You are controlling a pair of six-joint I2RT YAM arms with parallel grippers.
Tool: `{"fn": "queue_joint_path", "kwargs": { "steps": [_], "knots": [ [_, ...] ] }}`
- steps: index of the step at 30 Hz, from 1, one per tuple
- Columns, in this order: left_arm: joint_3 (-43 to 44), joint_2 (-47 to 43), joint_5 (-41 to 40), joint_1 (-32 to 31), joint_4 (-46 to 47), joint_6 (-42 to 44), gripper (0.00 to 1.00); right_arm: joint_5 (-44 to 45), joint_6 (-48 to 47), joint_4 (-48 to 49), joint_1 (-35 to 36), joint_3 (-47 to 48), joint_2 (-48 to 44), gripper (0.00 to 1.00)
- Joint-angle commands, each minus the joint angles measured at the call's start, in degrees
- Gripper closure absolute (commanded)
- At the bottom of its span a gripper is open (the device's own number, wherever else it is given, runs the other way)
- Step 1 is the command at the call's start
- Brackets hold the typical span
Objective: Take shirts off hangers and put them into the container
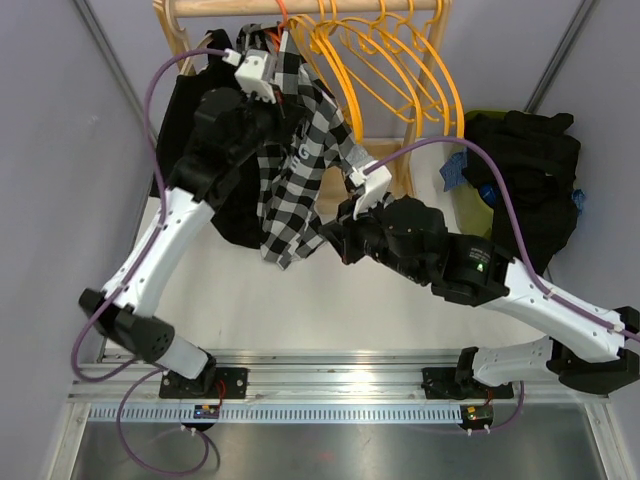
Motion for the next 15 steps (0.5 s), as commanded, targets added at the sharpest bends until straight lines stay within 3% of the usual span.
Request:
{"fn": "queue_joint_path", "kwargs": {
  "steps": [1,5,8,10,12,13,14,15],
  "knots": [
    [-7.6,-13.5,-7.0,-0.4,4.7,0.3,1.00,-3.2,-4.3,1.8,0.5,6.7,0.9,0.93],
    [-16.5,-21.6,-9.8,-0.4,3.7,-1.7,1.00,-3.2,-6.6,-0.1,0.5,14.4,5.9,0.91],
    [-20.0,-27.4,-9.6,-0.4,-0.5,-3.9,1.00,-0.2,-9.6,-0.5,0.5,19.3,9.2,0.76],
    [-25.9,-31.0,-9.4,-0.7,-1.2,-5.1,0.83,2.4,-11.5,-0.9,0.5,23.6,11.2,0.53],
    [-29.9,-36.5,-9.2,-0.9,-1.9,-6.7,0.74,6.4,-14.4,-1.1,0.4,26.8,14.5,0.47],
    [-33.4,-38.3,-9.0,-0.9,-2.7,-7.1,0.68,7.5,-15.1,-1.2,0.3,29.8,15.6,0.38],
    [-34.8,-41.4,-8.9,-0.9,-3.5,-7.9,0.50,9.4,-17.7,-1.5,-0.1,31.5,16.8,0.28],
    [-36.1,-43.2,-8.9,-1.0,-4.2,-8.3,0.44,9.7,-18.1,-1.9,-1.3,33.3,19.3,0.24]
  ]
}}
